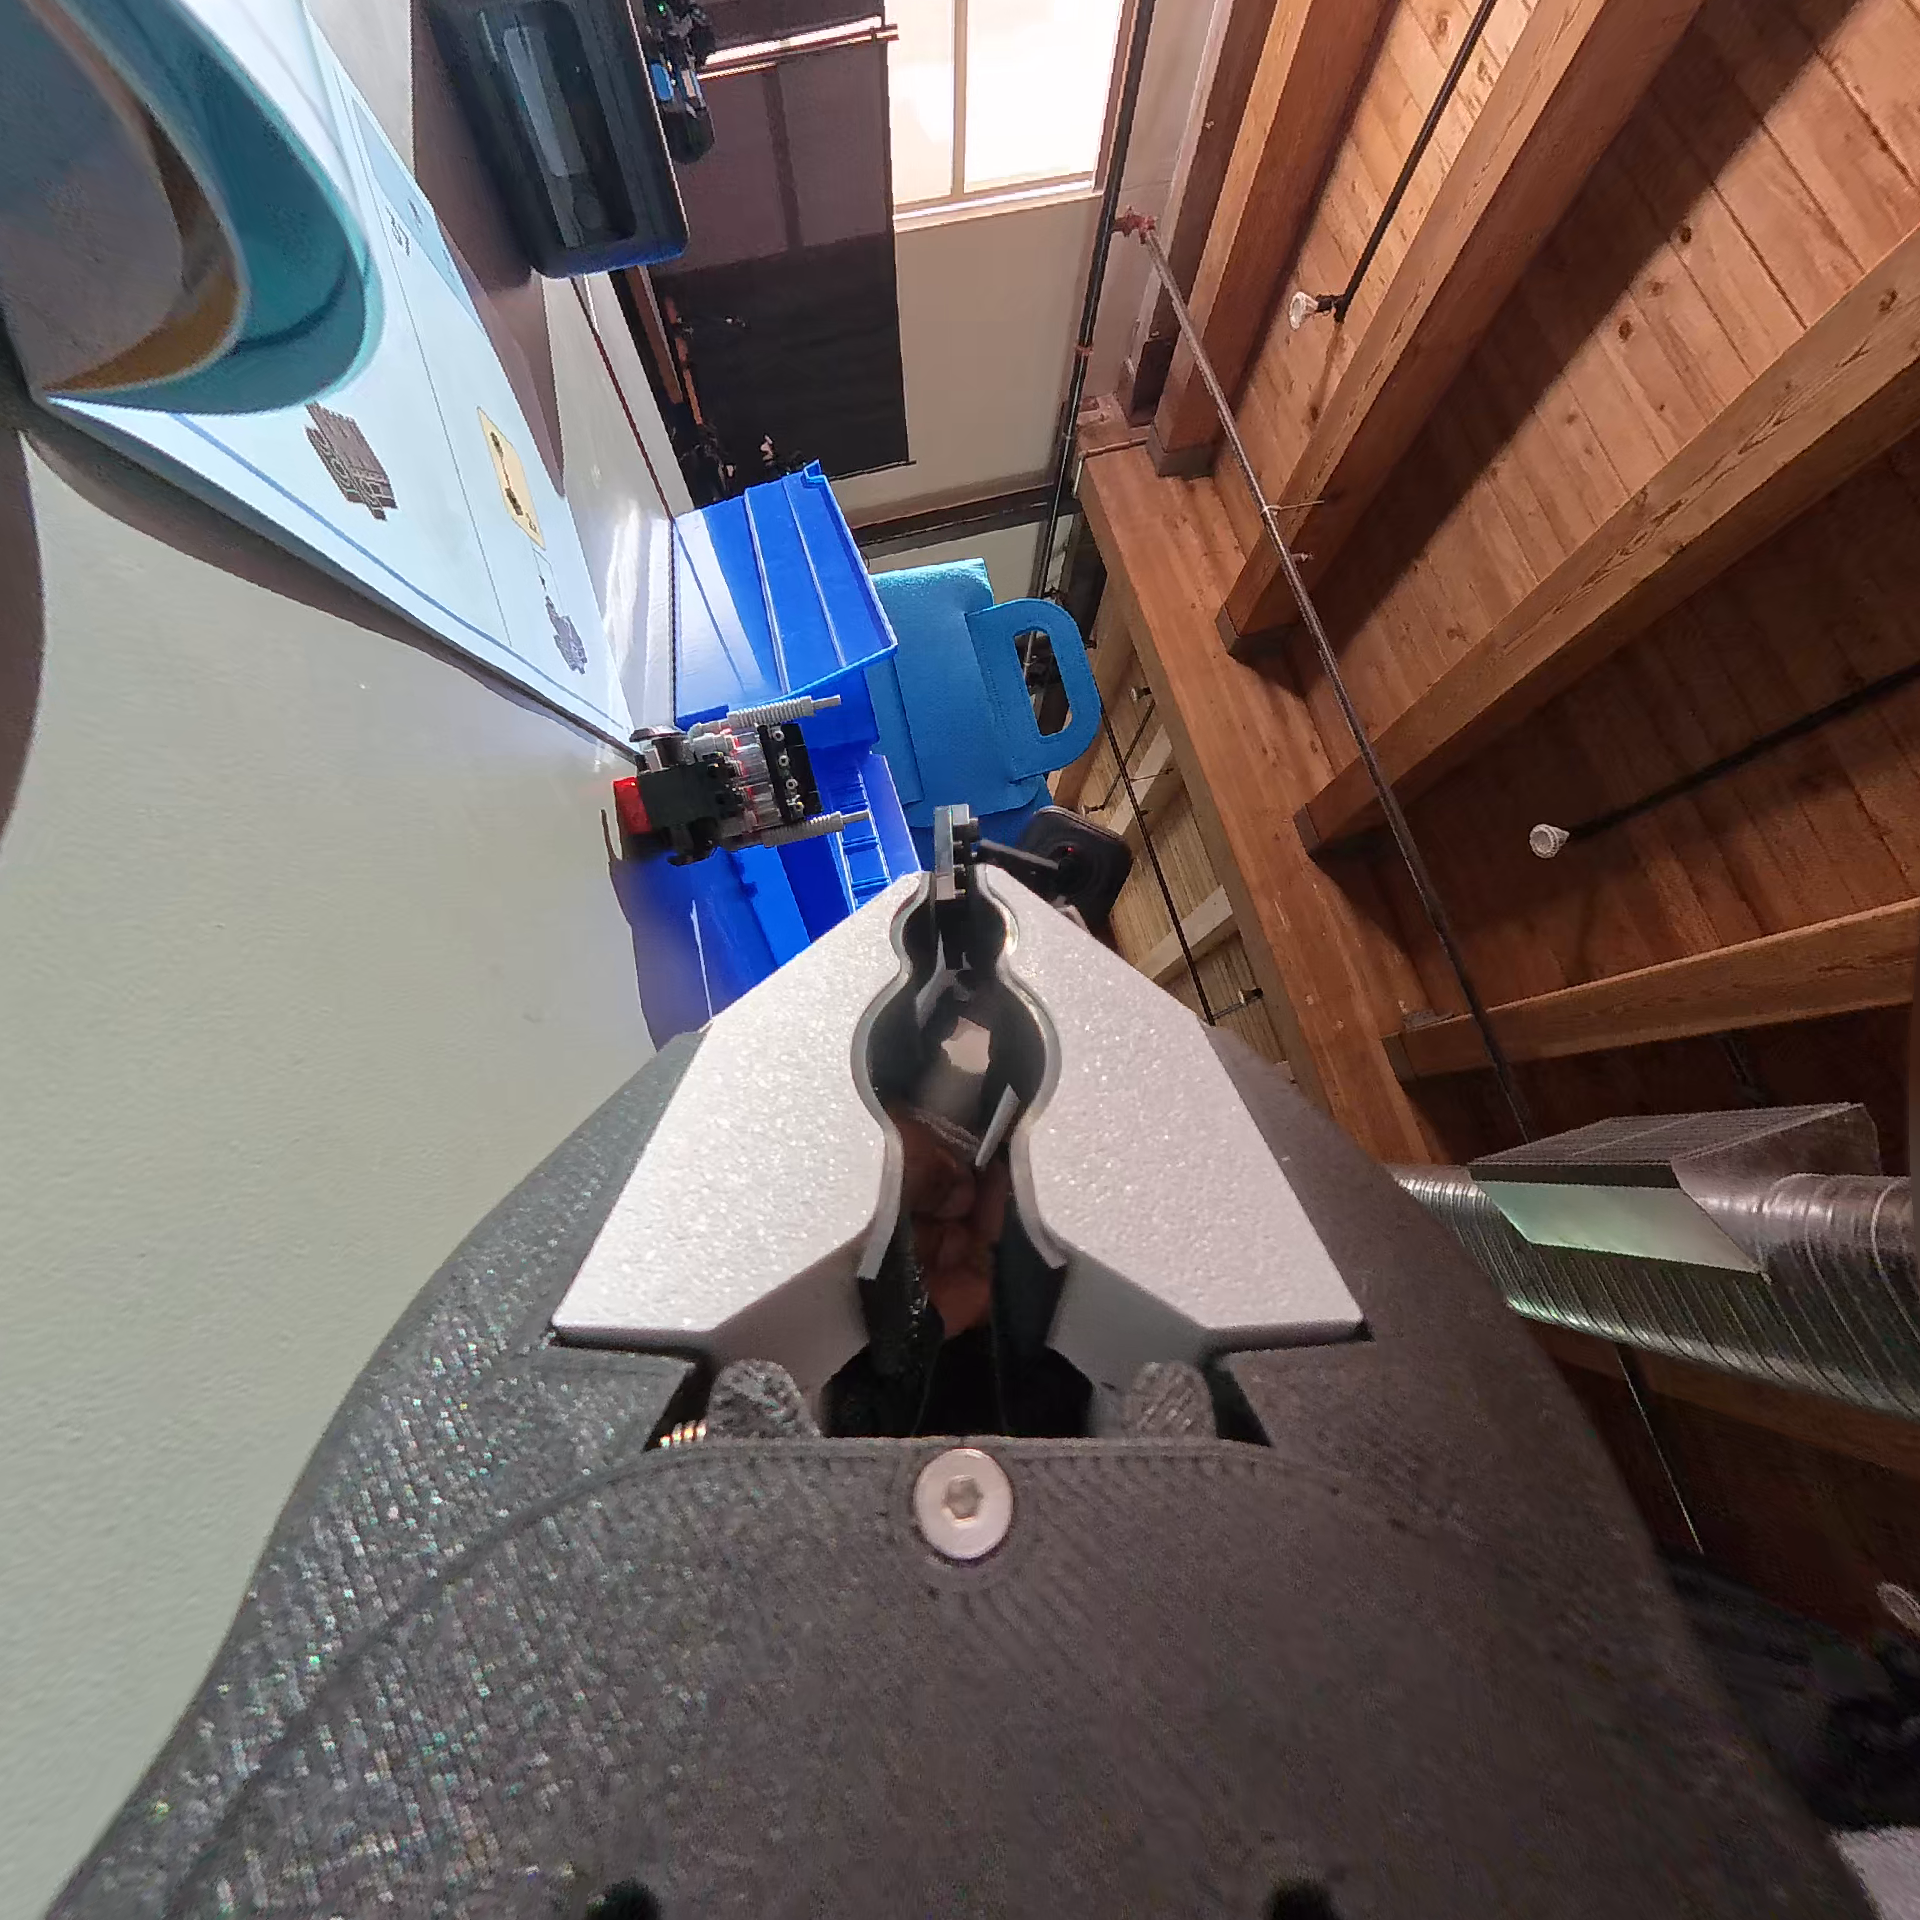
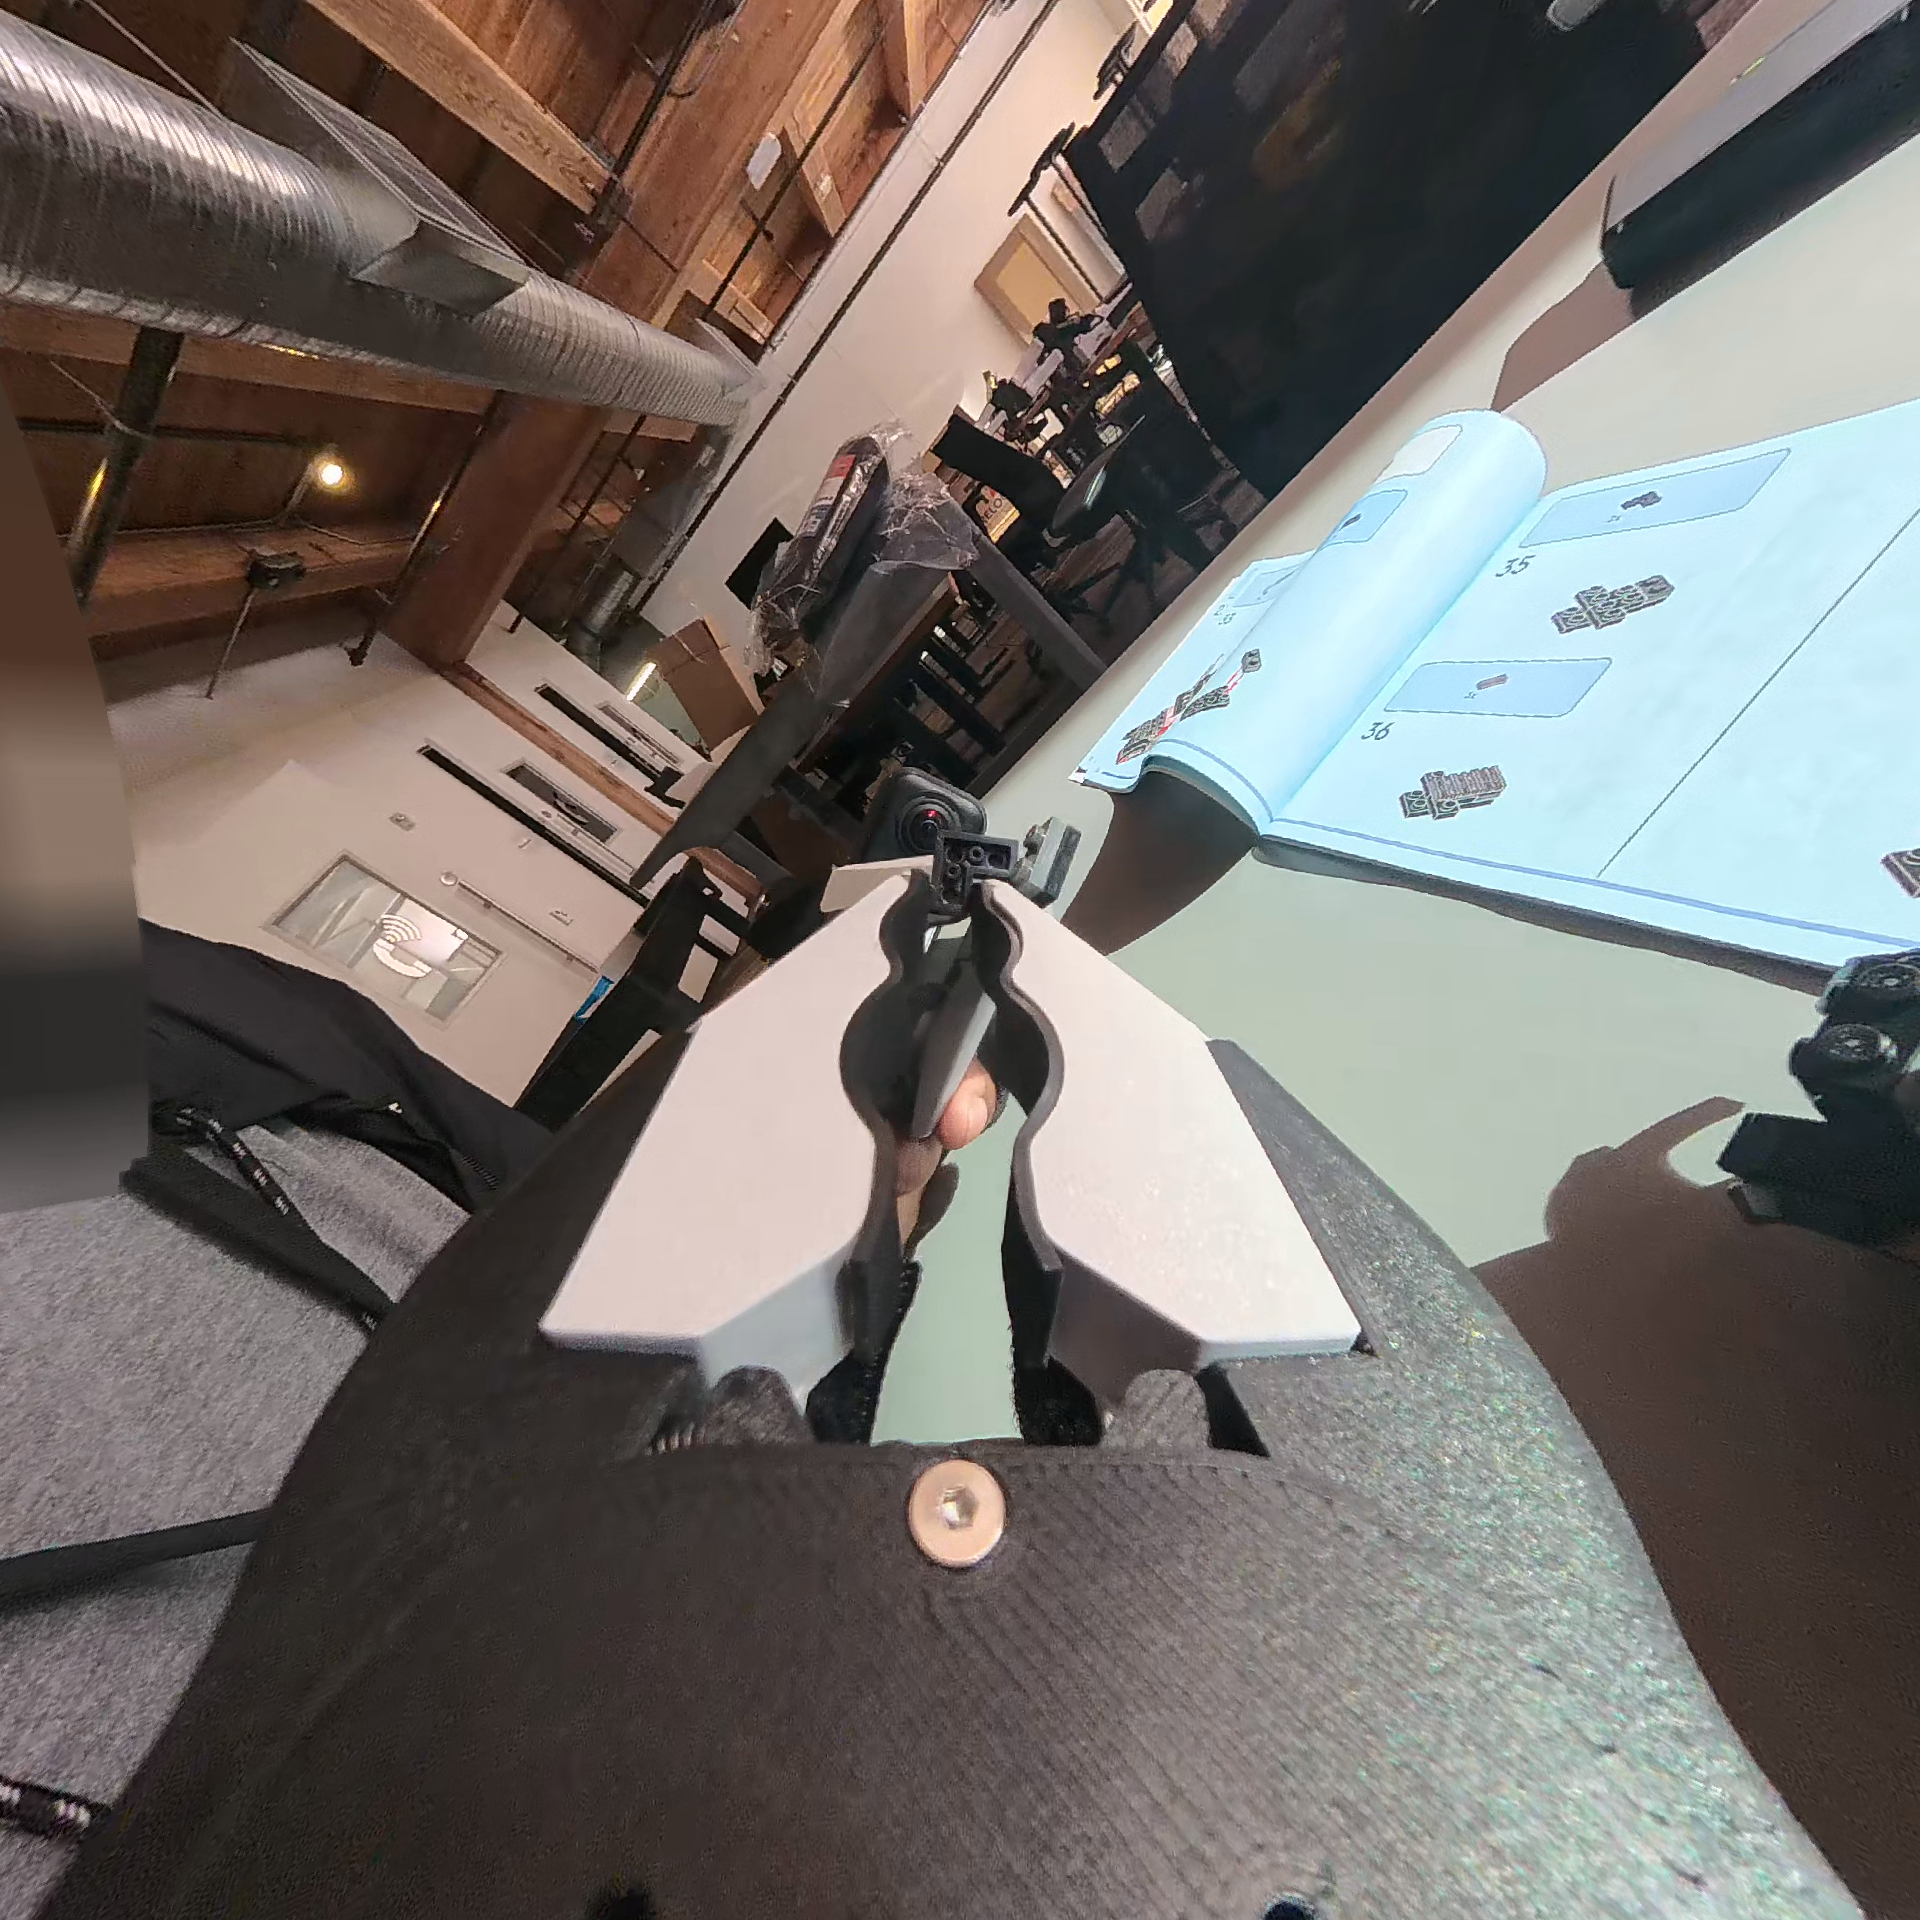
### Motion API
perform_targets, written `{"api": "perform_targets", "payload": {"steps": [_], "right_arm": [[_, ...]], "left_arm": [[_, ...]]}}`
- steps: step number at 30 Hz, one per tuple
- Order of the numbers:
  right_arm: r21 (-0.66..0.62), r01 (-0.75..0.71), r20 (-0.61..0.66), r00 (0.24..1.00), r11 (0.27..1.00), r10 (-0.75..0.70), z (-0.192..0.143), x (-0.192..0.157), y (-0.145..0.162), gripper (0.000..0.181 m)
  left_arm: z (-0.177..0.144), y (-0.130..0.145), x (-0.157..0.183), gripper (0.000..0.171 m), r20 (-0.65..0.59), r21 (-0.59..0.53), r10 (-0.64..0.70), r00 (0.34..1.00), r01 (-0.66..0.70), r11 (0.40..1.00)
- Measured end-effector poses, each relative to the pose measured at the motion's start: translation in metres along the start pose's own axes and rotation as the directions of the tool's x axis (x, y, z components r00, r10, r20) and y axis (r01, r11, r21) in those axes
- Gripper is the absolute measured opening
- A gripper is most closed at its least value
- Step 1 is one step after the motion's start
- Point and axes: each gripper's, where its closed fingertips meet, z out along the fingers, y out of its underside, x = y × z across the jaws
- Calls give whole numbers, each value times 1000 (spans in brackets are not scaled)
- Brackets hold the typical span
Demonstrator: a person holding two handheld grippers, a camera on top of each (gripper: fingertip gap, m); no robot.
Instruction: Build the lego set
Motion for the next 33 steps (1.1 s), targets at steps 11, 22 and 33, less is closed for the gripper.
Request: {"api": "perform_targets", "payload": {"steps": [11, 22, 33], "right_arm": [[-65, -59, 97, 993, 996, 65, 5, -14, 12, 9], [-36, -111, 91, 989, 993, 114, 3, -9, 7, 8], [-13, -131, 100, 986, 991, 132, 0, -8, 2, 8]], "left_arm": [[-2, -3, 2, 5, -13, 20, 1, 1000, 0, 1000], [-2, -1, 5, 5, -30, 11, 5, 1000, -5, 1000], [-2, -1, 6, 5, -38, 10, 6, 999, -6, 1000]]}}
